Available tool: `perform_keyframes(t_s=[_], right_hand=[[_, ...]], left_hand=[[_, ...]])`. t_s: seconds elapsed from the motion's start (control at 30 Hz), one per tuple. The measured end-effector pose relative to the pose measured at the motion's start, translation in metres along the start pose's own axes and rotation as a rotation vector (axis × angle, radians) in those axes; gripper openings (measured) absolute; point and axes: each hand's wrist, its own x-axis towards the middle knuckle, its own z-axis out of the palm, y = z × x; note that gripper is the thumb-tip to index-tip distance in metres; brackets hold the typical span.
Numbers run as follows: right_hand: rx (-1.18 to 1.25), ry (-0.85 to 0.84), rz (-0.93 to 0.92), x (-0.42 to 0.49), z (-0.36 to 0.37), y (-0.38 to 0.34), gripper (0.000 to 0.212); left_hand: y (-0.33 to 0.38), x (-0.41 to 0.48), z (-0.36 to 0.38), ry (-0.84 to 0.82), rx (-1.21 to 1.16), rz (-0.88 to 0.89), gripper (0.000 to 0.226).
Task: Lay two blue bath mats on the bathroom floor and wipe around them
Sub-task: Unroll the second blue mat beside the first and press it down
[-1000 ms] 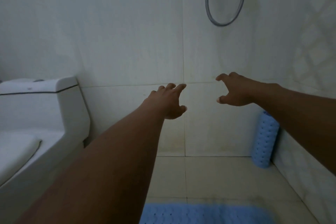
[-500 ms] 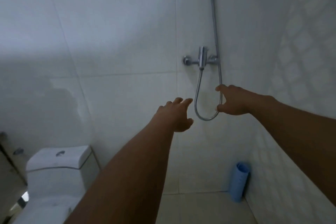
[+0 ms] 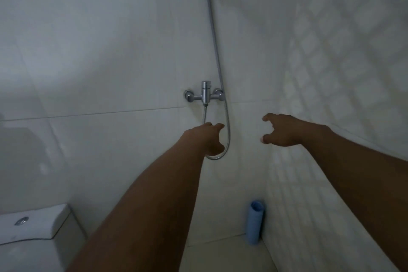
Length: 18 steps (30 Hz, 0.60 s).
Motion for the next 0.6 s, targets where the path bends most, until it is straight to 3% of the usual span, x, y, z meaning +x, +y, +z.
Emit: perform_keyframes(t_s=[0.33, 0.6], right_hand=[[0.020, -0.048, 0.099, 0.044, 0.004, 0.120, 0.079], [0.076, -0.185, 0.107, 0.098, 0.064, 0.172, 0.079]], left_hand=[[0.098, 0.091, 0.050, -0.076, -0.013, 0.064, 0.081], [0.127, 0.149, 0.102, -0.182, -0.006, 0.084, 0.080]])
